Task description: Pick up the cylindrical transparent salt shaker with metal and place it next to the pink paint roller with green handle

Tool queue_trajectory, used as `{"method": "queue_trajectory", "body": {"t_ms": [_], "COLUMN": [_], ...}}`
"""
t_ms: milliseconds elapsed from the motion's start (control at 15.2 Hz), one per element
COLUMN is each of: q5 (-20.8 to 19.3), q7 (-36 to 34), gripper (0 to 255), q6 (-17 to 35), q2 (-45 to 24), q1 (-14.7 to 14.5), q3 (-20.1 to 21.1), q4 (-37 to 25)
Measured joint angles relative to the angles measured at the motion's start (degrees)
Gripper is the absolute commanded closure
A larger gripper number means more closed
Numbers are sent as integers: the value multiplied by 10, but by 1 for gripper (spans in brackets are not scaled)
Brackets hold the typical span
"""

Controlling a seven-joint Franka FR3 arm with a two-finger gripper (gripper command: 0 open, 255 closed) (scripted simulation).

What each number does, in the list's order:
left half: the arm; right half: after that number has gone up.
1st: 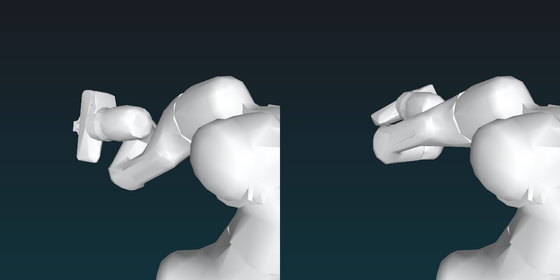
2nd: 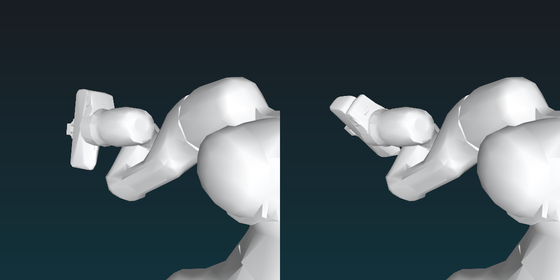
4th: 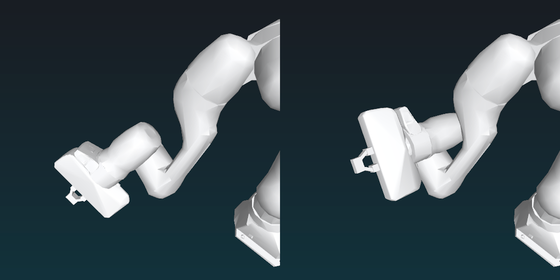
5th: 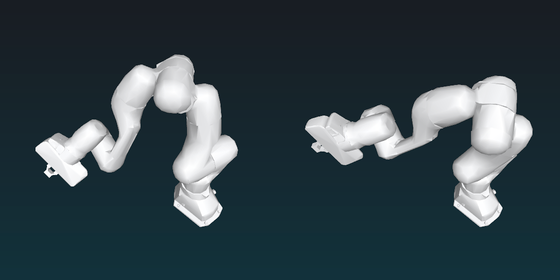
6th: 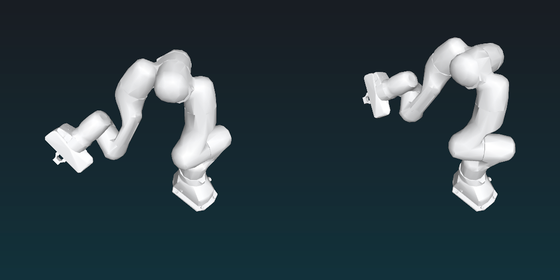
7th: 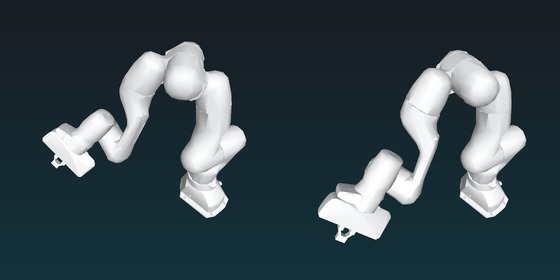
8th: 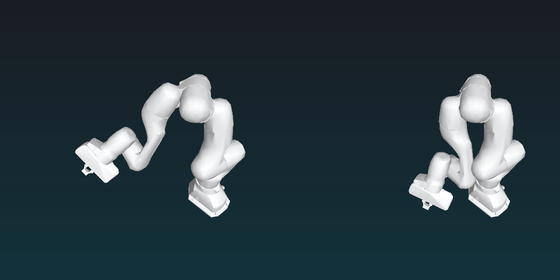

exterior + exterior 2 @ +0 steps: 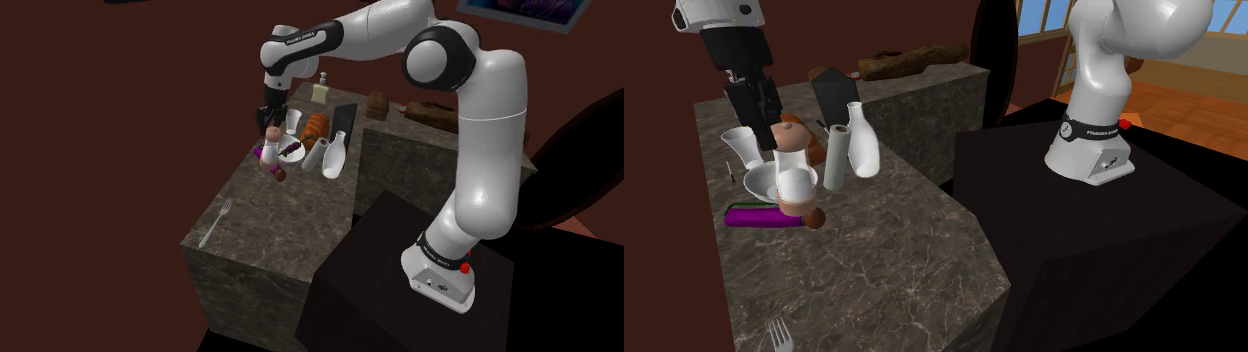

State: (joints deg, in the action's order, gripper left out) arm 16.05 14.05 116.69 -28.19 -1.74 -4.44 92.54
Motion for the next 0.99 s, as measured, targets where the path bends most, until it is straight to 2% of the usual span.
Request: {"method": "queue_trajectory", "body": {"t_ms": [990], "q5": [16], "q7": [23], "gripper": [255], "q6": [85], "q2": [-62], "q1": [2], "q3": [7], "q4": [25]}}
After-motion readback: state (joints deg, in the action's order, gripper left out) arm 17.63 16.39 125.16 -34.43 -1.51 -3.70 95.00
